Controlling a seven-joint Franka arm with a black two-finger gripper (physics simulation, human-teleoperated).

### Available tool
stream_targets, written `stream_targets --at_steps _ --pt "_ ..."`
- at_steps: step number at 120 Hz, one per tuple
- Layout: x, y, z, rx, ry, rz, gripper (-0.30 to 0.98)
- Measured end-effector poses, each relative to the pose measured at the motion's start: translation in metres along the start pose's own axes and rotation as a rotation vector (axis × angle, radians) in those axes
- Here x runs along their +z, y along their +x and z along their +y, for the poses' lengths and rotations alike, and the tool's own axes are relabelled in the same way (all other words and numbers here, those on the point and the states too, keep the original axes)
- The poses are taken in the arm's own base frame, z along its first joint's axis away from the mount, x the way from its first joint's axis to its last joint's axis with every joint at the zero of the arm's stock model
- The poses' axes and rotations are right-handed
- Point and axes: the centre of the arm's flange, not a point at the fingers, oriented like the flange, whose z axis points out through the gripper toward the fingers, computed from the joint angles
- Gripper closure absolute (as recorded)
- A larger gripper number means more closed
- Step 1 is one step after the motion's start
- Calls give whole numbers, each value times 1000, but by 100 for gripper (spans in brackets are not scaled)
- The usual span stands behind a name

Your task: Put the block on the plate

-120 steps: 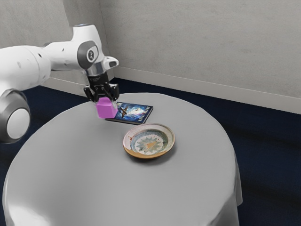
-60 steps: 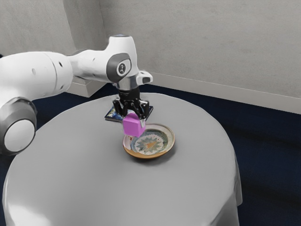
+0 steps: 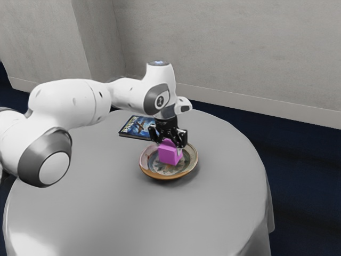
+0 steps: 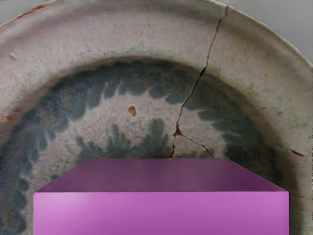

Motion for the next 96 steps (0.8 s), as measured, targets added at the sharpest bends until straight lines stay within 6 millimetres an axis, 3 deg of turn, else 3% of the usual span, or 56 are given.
stream_targets --at_steps 28,40,68,84,96 --pt "-1 3 1 -1 -8 21 12" --pt "-11 3 1 0 -14 36 8" --pt "-79 -16 -9 -5 -46 73 3" --pt "-120 -32 -38 -29 -53 39 1" --pt "-166 -52 -60 -17 -34 28 1"
